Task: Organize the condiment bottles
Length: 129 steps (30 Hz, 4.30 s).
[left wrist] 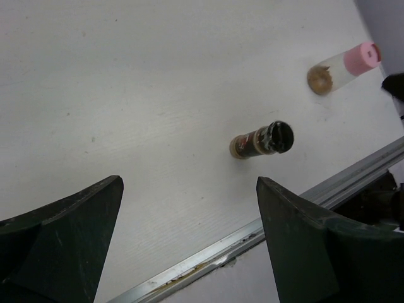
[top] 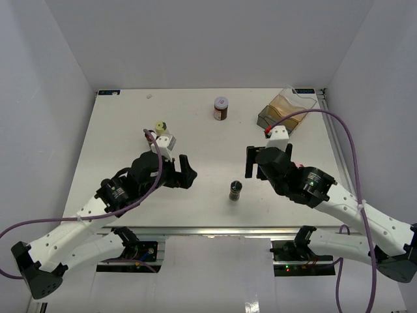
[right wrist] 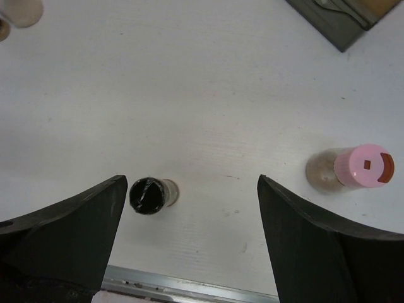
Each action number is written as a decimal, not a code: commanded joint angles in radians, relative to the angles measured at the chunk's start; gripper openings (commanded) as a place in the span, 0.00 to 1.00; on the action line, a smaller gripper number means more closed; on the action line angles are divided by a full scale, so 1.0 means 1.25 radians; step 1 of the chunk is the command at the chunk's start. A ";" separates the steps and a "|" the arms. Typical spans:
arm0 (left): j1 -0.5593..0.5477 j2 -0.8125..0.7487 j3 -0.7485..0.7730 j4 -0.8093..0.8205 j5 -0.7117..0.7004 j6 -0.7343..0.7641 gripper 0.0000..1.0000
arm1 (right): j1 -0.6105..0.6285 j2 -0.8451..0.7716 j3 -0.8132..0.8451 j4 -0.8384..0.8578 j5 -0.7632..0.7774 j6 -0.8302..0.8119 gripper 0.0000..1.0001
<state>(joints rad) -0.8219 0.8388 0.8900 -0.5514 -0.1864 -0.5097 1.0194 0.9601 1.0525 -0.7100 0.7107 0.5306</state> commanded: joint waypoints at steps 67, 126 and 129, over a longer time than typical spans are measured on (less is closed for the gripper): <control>0.000 -0.128 -0.081 -0.069 -0.018 0.037 0.98 | -0.602 0.172 -0.122 0.226 -0.162 -0.077 0.08; -0.001 -0.126 -0.116 -0.051 -0.014 0.015 0.98 | -0.833 1.099 0.791 0.615 -0.383 -0.333 0.08; -0.001 -0.118 -0.116 -0.052 -0.014 0.016 0.98 | -0.833 1.113 0.796 0.613 -0.387 -0.331 0.08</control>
<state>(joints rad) -0.8219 0.6819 0.7471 -0.6210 -0.1951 -0.4866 -0.0193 2.3446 2.0157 -0.0255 0.2399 0.1032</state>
